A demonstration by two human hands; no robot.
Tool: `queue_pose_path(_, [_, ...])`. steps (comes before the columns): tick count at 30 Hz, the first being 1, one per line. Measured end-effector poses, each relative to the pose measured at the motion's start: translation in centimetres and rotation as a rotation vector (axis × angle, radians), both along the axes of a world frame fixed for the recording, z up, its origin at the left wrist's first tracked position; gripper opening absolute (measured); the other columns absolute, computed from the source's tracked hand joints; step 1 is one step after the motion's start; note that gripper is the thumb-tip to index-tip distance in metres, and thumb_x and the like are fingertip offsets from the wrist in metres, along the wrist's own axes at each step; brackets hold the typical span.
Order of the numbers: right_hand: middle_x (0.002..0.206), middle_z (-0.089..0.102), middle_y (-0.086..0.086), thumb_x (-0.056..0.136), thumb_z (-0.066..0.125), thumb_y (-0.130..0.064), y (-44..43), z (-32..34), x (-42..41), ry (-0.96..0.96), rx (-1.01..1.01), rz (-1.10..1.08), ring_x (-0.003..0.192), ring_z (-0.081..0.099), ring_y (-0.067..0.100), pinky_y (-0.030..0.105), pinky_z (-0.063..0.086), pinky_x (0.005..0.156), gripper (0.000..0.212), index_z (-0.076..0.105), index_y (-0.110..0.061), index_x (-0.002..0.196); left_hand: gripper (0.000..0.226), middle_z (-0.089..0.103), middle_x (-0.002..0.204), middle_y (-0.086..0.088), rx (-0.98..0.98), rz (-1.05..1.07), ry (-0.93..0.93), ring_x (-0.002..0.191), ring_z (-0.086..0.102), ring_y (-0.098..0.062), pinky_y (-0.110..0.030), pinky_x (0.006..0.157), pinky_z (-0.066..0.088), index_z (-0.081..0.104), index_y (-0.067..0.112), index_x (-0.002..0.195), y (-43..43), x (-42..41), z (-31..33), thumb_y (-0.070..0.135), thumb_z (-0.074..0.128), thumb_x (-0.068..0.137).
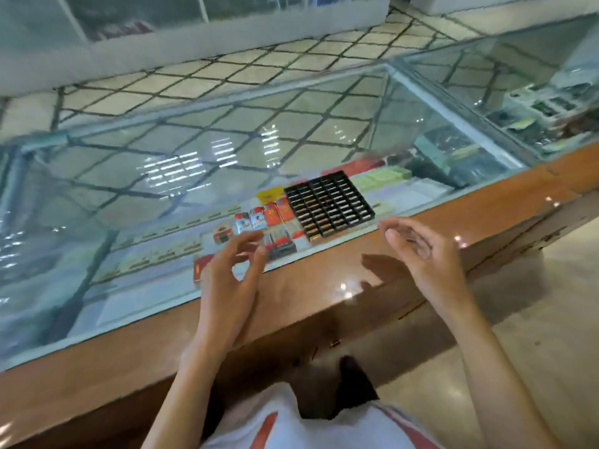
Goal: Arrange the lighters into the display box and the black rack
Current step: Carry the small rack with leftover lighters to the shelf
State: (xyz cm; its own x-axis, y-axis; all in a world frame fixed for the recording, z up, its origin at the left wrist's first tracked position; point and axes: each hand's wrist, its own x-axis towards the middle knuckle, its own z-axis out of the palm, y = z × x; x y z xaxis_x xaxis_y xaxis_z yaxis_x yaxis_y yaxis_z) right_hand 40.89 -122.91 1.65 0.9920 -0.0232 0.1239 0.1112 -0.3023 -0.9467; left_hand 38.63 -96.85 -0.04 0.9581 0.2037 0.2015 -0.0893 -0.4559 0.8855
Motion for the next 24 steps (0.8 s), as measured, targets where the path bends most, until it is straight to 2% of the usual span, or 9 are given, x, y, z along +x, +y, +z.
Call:
queue_pose_path(3, [0.103,0.069,-0.006,0.09,0.061,-0.017,-0.5,0.3,4.9,0.0,-0.052,0.146,0.099,0.063,0.006,0.028,0.05,0.092,0.017,0.068,-0.017,0.105,0.022,0.066,0.098,0.008,0.061,0.289,0.039,0.09,0.063,-0.01,-0.032,0.08,0.047,0.061,0.028,0.11,-1.1,1.4,-0.4,0.035,0.058,0.089])
queue_pose_path(5, [0.103,0.069,-0.006,0.09,0.061,-0.015,-0.7,0.5,7.4,-0.002,-0.074,0.225,0.098,0.063,0.007,0.029,0.05,0.091,0.016,0.068,-0.017,0.104,0.029,0.065,0.103,0.003,0.113,0.458,0.113,0.092,0.061,-0.015,-0.027,0.077,0.039,0.057,0.027,0.113,-2.0,2.3,-0.3,0.039,0.06,0.087])
queue_pose_path(7, [0.102,0.069,-0.009,0.09,0.061,-0.016,-1.0,0.6,9.5,0.011,-0.075,0.283,0.097,0.063,0.006,0.03,0.05,0.09,0.015,0.068,-0.02,0.104,0.048,0.059,0.115,-0.004,0.188,0.565,0.228,0.104,0.054,-0.021,-0.025,0.084,0.035,0.053,0.017,0.121,-3.1,3.5,-0.2,0.048,0.06,0.085])
queue_pose_path(10, [0.1,0.07,-0.011,0.09,0.062,-0.019,-1.2,0.2,11.6,0.04,-0.03,0.318,0.096,0.063,0.007,0.03,0.05,0.089,0.015,0.069,-0.024,0.102,0.087,0.048,0.128,-0.015,0.389,0.661,0.454,0.119,0.042,-0.031,-0.041,0.1,0.033,0.045,0.003,0.13,-5.0,5.6,0.1,0.069,0.056,0.074])
queue_pose_path(14, [0.095,0.07,-0.016,0.09,0.062,-0.018,-1.5,0.2,13.9,0.039,-0.022,0.342,0.092,0.063,0.003,0.023,0.048,0.085,0.014,0.07,-0.027,0.097,0.114,0.034,0.139,-0.02,0.507,0.675,0.686,0.129,0.031,-0.035,-0.047,0.107,0.028,0.031,-0.003,0.137,-7.1,8.4,0.7,0.079,0.057,0.063])
queue_pose_path(16, [0.095,0.069,-0.017,0.09,0.061,-0.016,-1.7,0.3,14.9,0.02,-0.054,0.382,0.092,0.062,0.001,0.016,0.047,0.083,0.017,0.068,-0.031,0.095,0.113,0.034,0.137,-0.022,0.511,0.668,0.755,0.127,0.03,-0.036,-0.049,0.106,0.029,0.031,-0.007,0.135,-7.4,9.4,0.7,0.074,0.064,0.063])
queue_pose_path(19, [0.099,0.068,-0.016,0.091,0.06,-0.017,-2.2,0.5,16.0,0.004,-0.084,0.427,0.095,0.061,0.0,0.011,0.046,0.082,0.016,0.067,-0.029,0.099,0.098,0.036,0.131,-0.022,0.425,0.682,0.763,0.125,0.031,-0.037,-0.048,0.102,0.033,0.036,-0.009,0.129,-7.2,10.1,0.8,0.058,0.073,0.067])
queue_pose_path(21, [0.1,0.069,-0.013,0.091,0.06,-0.016,-2.3,0.5,16.5,-0.003,-0.087,0.439,0.096,0.062,0.0,0.012,0.047,0.083,0.015,0.068,-0.024,0.101,0.095,0.036,0.134,-0.024,0.381,0.668,0.764,0.127,0.031,-0.037,-0.045,0.105,0.032,0.032,-0.01,0.132,-6.8,10.4,0.7,0.049,0.075,0.071])
queue_pose_path(24, [0.101,0.069,-0.011,0.09,0.06,-0.016,-2.3,0.4,17.0,0.019,-0.073,0.439,0.097,0.062,0.003,0.017,0.048,0.086,0.016,0.069,-0.02,0.103,0.093,0.041,0.13,-0.023,0.402,0.609,0.74,0.124,0.037,-0.035,-0.041,0.105,0.033,0.031,-0.008,0.133,-6.0,10.2,0.6,0.05,0.072,0.073])
